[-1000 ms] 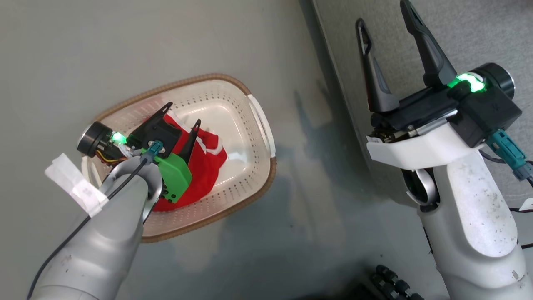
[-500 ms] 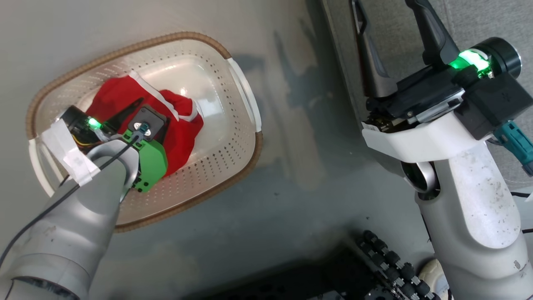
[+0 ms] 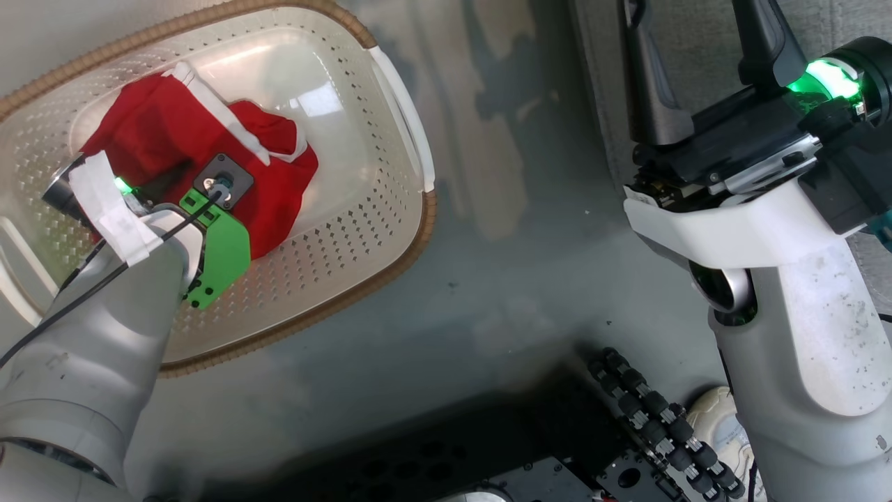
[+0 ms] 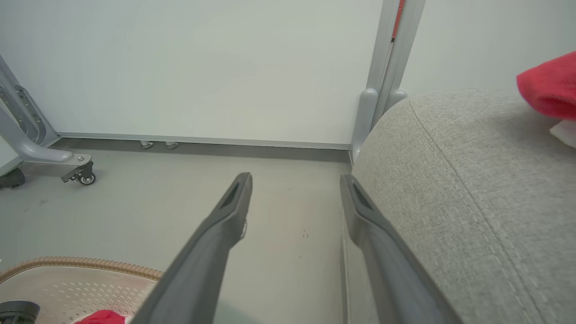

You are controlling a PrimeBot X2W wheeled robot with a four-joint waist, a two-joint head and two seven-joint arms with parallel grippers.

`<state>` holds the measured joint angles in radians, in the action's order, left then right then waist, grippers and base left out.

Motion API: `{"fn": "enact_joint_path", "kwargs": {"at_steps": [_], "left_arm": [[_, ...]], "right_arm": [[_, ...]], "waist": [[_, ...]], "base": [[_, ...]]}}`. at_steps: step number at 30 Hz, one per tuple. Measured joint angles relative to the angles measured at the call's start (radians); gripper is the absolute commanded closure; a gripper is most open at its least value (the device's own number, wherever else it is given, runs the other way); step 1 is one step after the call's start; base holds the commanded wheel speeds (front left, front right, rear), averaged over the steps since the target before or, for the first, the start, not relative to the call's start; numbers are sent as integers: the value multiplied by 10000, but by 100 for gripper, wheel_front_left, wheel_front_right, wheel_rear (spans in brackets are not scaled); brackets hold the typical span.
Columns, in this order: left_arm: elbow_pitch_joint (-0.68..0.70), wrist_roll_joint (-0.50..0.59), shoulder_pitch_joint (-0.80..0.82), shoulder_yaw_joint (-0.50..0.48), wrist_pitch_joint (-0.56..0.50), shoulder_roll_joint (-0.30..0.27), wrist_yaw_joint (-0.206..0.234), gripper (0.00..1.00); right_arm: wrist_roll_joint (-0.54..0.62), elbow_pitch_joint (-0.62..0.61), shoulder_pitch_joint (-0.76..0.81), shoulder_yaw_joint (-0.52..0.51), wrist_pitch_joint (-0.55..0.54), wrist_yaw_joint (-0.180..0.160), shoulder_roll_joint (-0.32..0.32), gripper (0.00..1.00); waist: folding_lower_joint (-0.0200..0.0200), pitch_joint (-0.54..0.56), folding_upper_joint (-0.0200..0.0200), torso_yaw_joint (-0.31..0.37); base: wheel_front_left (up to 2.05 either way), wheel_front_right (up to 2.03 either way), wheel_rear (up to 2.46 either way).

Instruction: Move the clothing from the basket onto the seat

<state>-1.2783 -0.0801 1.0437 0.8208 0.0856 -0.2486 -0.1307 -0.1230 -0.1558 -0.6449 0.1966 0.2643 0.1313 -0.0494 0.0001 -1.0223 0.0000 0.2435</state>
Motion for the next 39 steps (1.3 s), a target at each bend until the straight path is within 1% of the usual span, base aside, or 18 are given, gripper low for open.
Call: {"fn": "enact_joint_path", "kwargs": {"at_steps": [5,11,12,13,14,20,25,30,39], "left_arm": [[-63,8,130,205,-696,-121,0,0],[-73,4,209,343,-1110,38,6,0],[-75,21,213,418,-1133,65,23,43],[-79,36,218,476,-1197,98,33,78],[-82,50,220,518,-1185,117,33,100],[-104,82,309,644,-1043,196,36,100],[-105,8,430,736,-399,337,40,100],[-109,-125,442,817,268,577,40,100],[-69,-629,167,794,1396,1254,19,100]], "right_arm": [[59,-249,18,-44,-2,0,0,0],[255,-593,307,-174,-2,0,0,0],[282,-633,358,-188,0,0,0,0],[297,-650,415,-199,-2,0,0,0],[309,-665,445,-205,-2,0,0,0],[343,-660,476,-203,-2,0,0,0],[253,-550,397,-251,-2,0,0,0],[190,-276,402,-351,-2,0,0,0],[192,466,738,-533,0,0,4,0]], "waist": [[0,-301,0,26],[0,-476,0,-29],[0,-486,0,-51],[0,-494,0,-74],[0,-497,0,-91],[0,-507,0,-150],[0,-336,0,-134],[0,62,0,-200],[-1,1211,0,-437]], "base": [[0,0,0],[0,0,0],[0,0,0],[0,0,0],[0,0,0],[0,0,0],[0,0,0],[0,0,0],[0,0,0]]}}
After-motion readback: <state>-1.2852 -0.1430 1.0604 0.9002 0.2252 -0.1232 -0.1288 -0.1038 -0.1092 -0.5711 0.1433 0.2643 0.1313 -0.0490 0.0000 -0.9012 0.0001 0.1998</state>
